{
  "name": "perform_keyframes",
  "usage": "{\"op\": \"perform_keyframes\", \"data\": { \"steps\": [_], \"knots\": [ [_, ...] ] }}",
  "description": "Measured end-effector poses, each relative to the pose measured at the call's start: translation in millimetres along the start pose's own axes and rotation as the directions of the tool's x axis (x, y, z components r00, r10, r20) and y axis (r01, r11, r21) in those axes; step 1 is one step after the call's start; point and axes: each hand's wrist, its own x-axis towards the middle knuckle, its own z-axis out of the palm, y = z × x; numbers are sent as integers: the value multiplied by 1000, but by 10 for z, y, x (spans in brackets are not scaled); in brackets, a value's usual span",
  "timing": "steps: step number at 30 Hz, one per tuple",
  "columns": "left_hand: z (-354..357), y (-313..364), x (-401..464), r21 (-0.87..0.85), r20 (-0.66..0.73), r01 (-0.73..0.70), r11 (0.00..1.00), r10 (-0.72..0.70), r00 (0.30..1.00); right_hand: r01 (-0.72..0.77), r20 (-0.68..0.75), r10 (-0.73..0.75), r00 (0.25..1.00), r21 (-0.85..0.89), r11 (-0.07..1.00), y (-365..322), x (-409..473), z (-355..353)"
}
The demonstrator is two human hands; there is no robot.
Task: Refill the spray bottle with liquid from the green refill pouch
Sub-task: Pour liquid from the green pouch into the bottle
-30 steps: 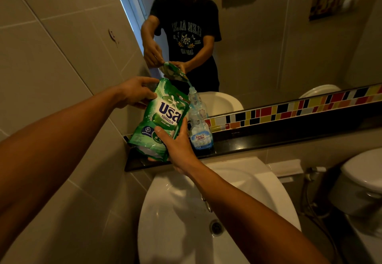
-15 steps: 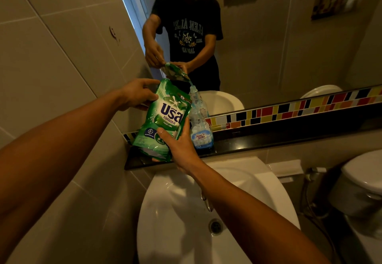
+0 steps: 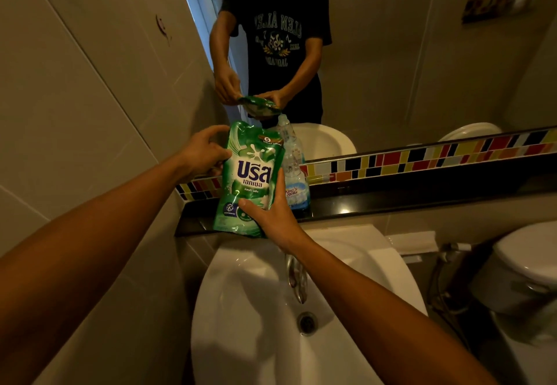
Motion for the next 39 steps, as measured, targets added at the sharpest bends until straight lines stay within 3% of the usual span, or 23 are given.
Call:
{"op": "perform_keyframes", "data": {
  "steps": [7, 12, 17, 24, 30, 39],
  "knots": [
    [245, -443, 68, -272, -43, 74, 960, -89, 995, 8, 33, 0, 999, -241, 970, 185, 30, -244],
    [486, -731, 88, -514, 7, 149, 845, -169, 986, 43, 36, -30, 999, -450, 892, 181, 82, -419],
    [641, -878, 24, -688, -25, 71, 722, -122, 992, 111, 32, -112, 993, -547, 830, 244, 137, -537],
    [582, -1181, -49, -625, -160, -14, 781, -111, 981, 117, -72, -152, 986, -360, 926, 292, 213, -250],
    [221, -1505, -229, -617, -291, -72, 783, -142, 946, 18, -141, -72, 987, -350, 936, 428, 527, 280],
    [-191, -1955, -144, -672, -447, -128, 729, -262, 856, -8, -176, -66, 982, -389, 921, 463, 1121, 1042]
  ]
}}
